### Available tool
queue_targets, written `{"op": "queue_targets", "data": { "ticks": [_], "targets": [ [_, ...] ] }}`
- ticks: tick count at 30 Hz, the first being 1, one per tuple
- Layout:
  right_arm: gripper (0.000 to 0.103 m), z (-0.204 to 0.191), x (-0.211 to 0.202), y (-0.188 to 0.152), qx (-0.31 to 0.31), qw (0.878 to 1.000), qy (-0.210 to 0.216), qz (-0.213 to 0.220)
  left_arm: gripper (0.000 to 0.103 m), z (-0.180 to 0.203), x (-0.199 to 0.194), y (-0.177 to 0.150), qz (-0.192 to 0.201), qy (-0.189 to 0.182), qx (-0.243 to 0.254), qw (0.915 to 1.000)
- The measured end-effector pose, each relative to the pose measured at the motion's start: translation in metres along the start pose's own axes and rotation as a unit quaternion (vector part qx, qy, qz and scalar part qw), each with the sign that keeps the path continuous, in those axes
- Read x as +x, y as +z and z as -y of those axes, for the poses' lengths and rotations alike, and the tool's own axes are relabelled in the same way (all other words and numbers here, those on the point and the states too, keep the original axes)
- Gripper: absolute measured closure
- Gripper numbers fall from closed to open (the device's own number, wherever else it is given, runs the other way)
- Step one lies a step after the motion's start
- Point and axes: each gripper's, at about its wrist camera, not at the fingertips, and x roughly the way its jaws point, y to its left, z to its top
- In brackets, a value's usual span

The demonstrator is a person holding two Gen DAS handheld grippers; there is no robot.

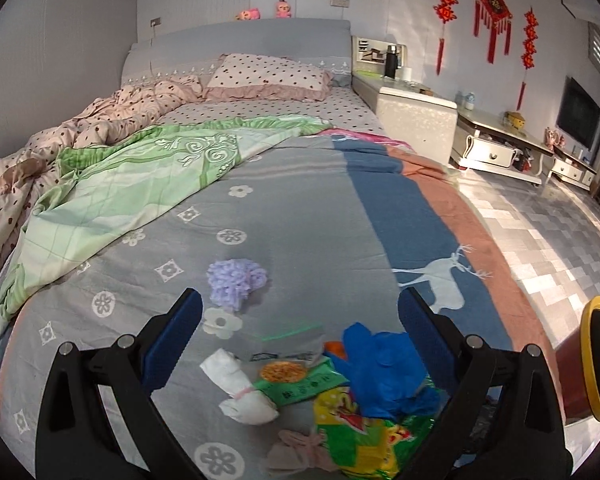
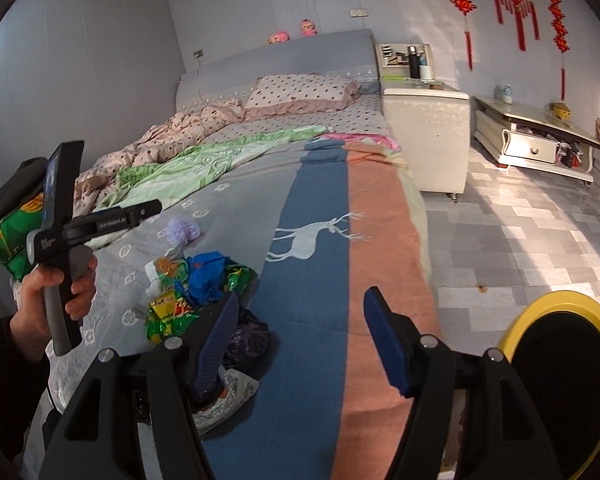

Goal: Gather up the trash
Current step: 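Grasp the lavender pom-pom with the left tool while the right tool grasps the black bag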

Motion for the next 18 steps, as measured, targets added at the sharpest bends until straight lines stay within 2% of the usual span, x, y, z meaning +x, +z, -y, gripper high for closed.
{"op": "queue_targets", "data": {
  "ticks": [8, 18],
  "targets": [
    [0.041, -0.042, 0.065, -0.016, -0.056, 0.994, 0.038, -0.081, 0.009, -0.055, 0.062, 0.003, -0.035, 0.038, -0.023, 0.9984],
    [0.041, -0.044, 0.109, -0.023, -0.066, 0.989, 0.047, -0.127, 0.009, -0.065, 0.134, -0.003, -0.074, 0.050, -0.014, 0.9959]
  ]
}}
